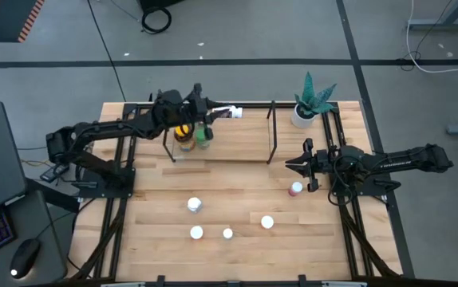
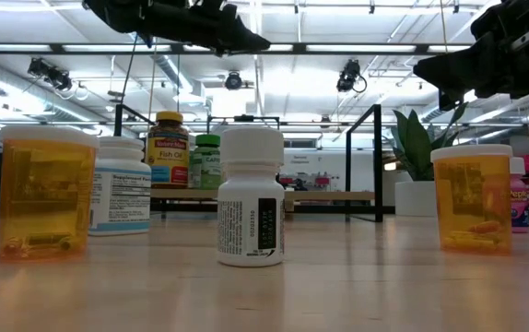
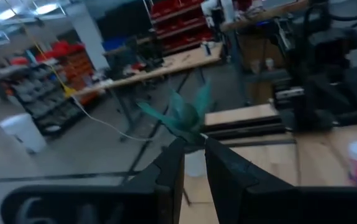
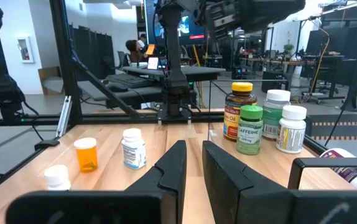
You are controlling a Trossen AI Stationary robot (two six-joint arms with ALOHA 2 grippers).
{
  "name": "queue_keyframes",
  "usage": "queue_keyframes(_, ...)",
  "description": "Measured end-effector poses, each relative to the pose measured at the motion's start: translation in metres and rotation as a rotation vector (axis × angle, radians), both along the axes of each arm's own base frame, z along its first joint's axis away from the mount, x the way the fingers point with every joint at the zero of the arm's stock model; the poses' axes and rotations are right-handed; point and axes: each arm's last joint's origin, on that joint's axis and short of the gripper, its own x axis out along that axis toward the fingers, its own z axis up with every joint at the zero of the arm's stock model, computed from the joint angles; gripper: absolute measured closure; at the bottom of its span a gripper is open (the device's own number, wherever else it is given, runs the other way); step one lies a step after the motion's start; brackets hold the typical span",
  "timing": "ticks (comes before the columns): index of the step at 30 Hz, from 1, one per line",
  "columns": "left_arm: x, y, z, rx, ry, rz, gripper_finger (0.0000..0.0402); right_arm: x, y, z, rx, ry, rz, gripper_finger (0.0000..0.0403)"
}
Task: Pick and place medicine bottles onto shelf by color
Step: Put the red pill bottle on the shelf
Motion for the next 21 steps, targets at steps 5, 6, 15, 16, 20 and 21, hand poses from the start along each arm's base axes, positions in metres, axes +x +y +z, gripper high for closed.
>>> queue_keyframes(5, -0.004, 0.01, 0.004, 0.037, -0.035, 0.032, 0.0333, 0.0, 0.0, 0.0, 0.0, 0.0, 0.0, 0.0341)
queue_keyframes(6, -0.005, 0.012, 0.005, 0.043, -0.045, 0.038, 0.0335, 0.0, 0.0, 0.0, 0.0, 0.0, 0.0, 0.0341)
queue_keyframes(15, 0.017, 0.042, -0.02, 0.035, -0.078, 0.106, 0.0348, 0.0, 0.0, 0.0, 0.0, 0.001, 0.0, 0.0341)
queue_keyframes(16, 0.021, 0.047, -0.024, 0.003, -0.056, 0.118, 0.035, 0.0, 0.0, 0.0, 0.0, 0.001, 0.0, 0.0341)
queue_keyframes(20, 0.041, 0.067, -0.035, -0.107, 0.077, 0.146, 0.0359, 0.0, 0.0, 0.0, 0.0, 0.0, 0.0, 0.0341)
queue_keyframes(21, 0.046, 0.071, -0.038, -0.124, 0.117, 0.152, 0.0362, 0.0, 0.0, 0.0, 0.0, 0.0, 0.0, 0.0341)
